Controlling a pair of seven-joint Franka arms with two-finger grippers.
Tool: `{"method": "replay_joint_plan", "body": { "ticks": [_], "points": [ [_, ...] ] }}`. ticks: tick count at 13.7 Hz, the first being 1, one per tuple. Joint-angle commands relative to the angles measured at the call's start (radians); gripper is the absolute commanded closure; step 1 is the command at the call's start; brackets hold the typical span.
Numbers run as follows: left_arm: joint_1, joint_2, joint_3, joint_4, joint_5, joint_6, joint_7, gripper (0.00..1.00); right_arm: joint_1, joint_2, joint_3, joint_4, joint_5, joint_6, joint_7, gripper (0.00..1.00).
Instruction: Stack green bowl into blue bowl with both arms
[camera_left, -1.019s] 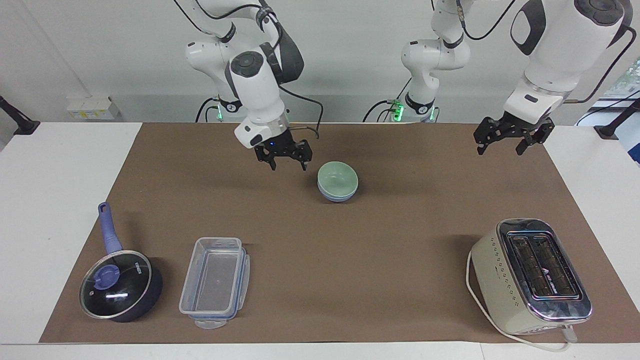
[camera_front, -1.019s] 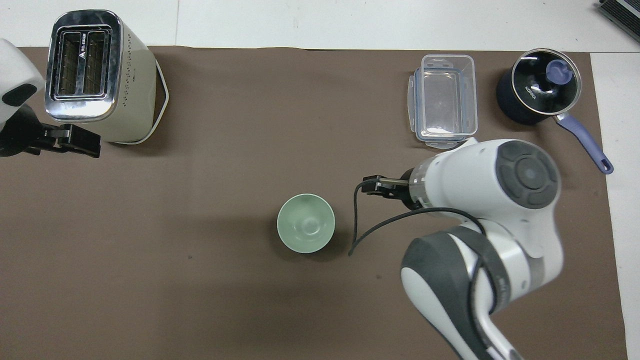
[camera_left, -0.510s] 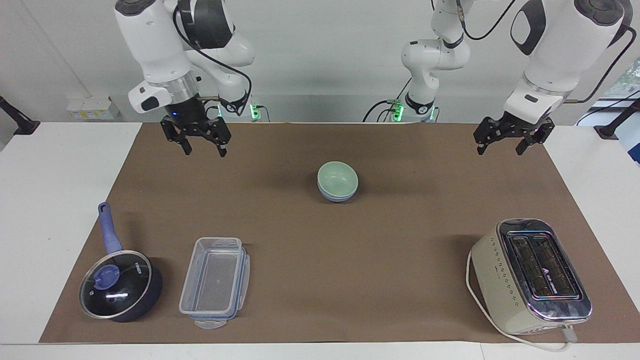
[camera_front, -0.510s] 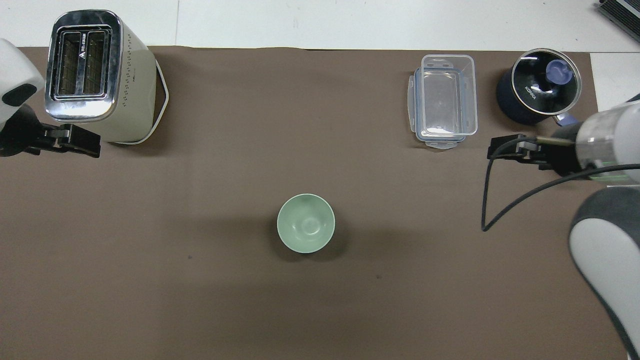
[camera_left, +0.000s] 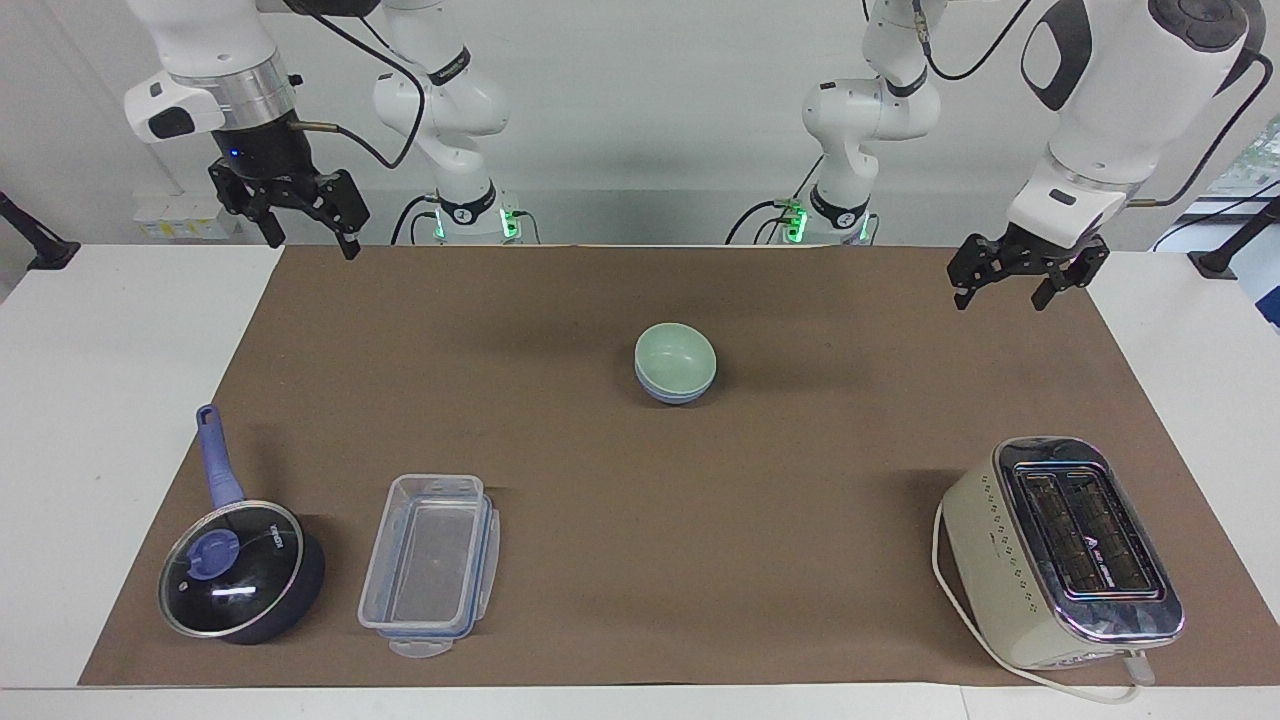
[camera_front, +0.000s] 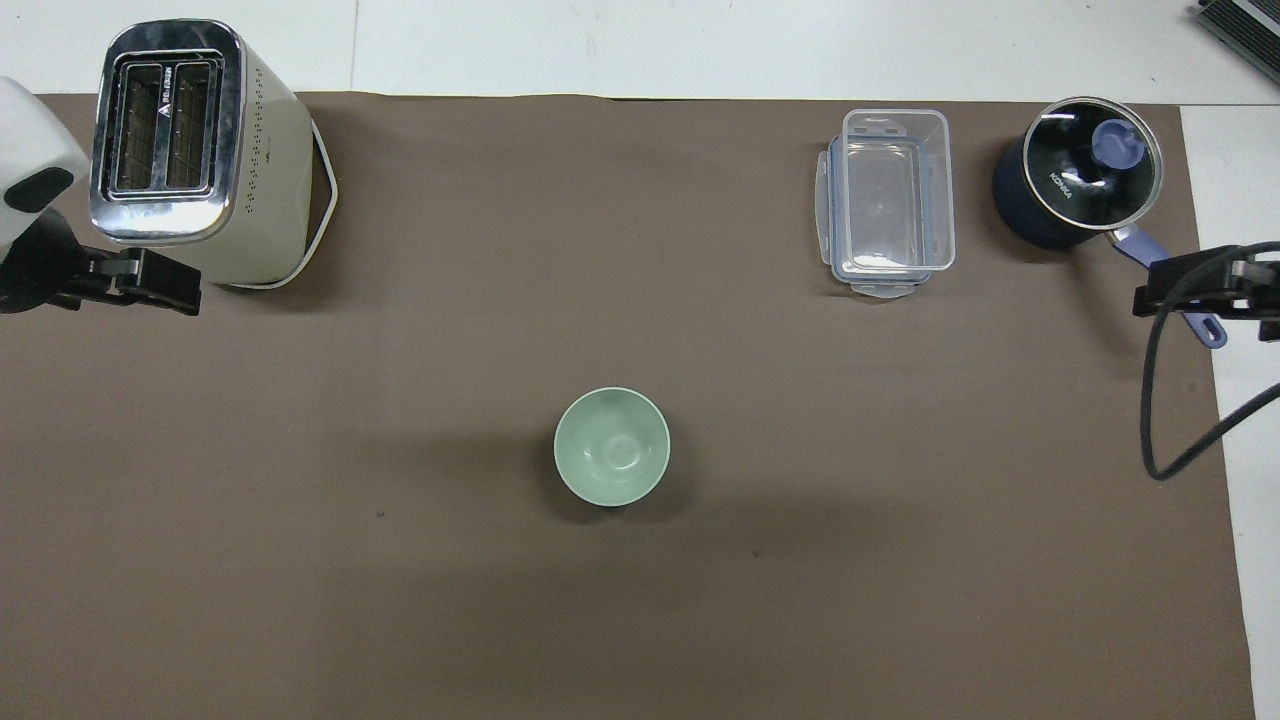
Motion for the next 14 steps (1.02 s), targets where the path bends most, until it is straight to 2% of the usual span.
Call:
{"method": "replay_joint_plan", "body": {
  "ticks": [1,2,5,10,12,14],
  "points": [
    [0.01,-0.001,-0.004,0.007,-0.011,-0.007,0.015,0.0,-0.013,0.095,0.016,0.151,-0.019,-0.092,-0.021,0.0],
    [0.011,-0.003,-0.004,0.007,-0.011,-0.005,0.015,0.0,-0.013,0.11,0.018,0.181,-0.019,-0.12,-0.019,0.0],
    [0.01,-0.001,-0.004,0.007,-0.011,-0.005,0.015,0.0,-0.007,0.101,0.018,0.173,-0.001,-0.128,-0.018,0.0],
    [0.01,-0.001,-0.004,0.007,-0.011,-0.007,0.015,0.0,-0.007,0.069,0.013,0.068,-0.002,-0.079,-0.018,0.0],
    [0.011,-0.001,-0.004,0.007,-0.011,-0.007,0.015,0.0,-0.007,0.032,0.011,-0.001,-0.002,-0.022,-0.024,0.0],
    [0.011,-0.001,-0.004,0.007,-0.011,-0.007,0.015,0.0,-0.007,0.009,0.011,-0.038,-0.002,-0.014,-0.018,0.0]
  ]
}}
